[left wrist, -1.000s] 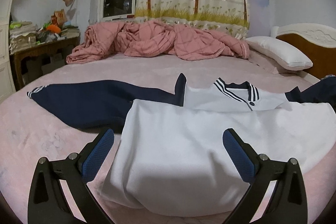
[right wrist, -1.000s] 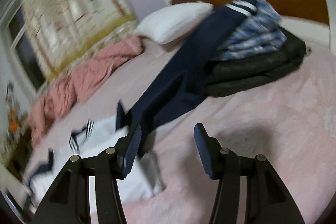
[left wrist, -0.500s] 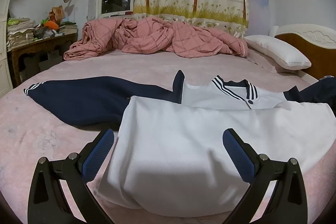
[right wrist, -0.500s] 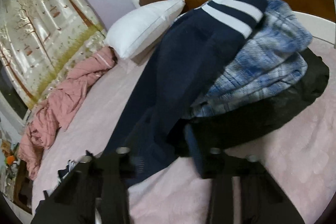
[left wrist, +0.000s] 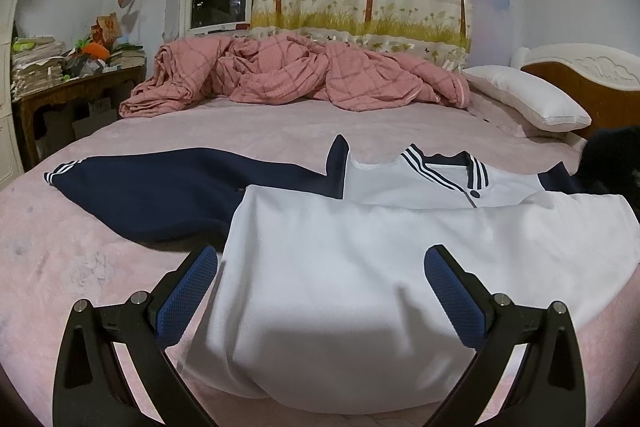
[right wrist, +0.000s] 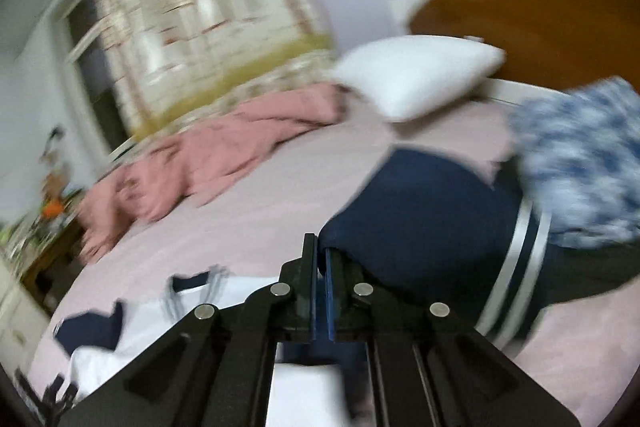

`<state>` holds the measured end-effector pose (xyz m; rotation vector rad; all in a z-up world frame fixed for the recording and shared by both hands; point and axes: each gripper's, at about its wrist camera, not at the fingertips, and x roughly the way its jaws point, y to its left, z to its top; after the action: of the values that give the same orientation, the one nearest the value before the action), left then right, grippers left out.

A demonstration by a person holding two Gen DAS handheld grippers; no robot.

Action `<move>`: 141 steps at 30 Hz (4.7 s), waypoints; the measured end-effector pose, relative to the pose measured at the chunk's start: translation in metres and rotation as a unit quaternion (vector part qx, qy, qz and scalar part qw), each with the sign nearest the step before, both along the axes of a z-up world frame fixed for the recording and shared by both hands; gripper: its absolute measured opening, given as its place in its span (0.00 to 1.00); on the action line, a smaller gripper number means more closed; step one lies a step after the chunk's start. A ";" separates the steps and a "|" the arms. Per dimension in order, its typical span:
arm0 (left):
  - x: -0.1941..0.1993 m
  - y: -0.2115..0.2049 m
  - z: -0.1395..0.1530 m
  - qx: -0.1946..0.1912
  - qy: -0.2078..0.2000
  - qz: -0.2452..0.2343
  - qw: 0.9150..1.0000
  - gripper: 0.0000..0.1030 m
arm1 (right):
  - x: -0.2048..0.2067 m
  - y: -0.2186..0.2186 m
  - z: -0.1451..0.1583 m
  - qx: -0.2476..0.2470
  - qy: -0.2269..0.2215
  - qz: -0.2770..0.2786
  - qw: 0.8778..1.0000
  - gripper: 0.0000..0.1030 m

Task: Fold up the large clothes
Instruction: 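Grasp the striped cuff of the navy sleeve with the right gripper, then carry the navy sleeve across the jacket body with the right gripper and release, then reach the left gripper to the other navy sleeve and grasp it, then lift the navy sleeve with the left gripper and carry it over the jacket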

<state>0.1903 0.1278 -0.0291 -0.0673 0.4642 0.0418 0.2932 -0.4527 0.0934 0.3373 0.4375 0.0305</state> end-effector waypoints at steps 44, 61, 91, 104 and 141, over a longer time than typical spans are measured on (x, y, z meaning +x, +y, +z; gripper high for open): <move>0.049 -0.205 0.054 0.042 0.044 -0.267 0.962 0.78 | -0.011 0.072 -0.078 -0.064 0.089 0.008 0.994 0.48; 0.127 -0.254 0.020 0.116 0.117 -0.184 0.969 0.78 | 0.026 0.080 -0.138 -0.104 0.213 0.013 0.971 0.48; 0.181 -0.087 0.013 0.054 0.146 -0.003 0.988 0.36 | -0.015 0.071 -0.094 -0.058 0.088 -0.010 0.994 0.59; 0.184 -0.105 0.012 0.059 0.152 -0.051 0.985 0.77 | -0.017 0.066 -0.095 -0.037 0.078 -0.010 0.996 0.72; 0.056 0.086 0.060 -0.023 0.050 0.007 0.998 0.84 | -0.037 0.100 -0.106 -0.072 0.075 0.004 0.995 0.85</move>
<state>0.2466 0.2139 0.0312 -0.1143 0.5655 0.0494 0.2557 -0.3532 -0.0126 0.1965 0.5876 -0.0185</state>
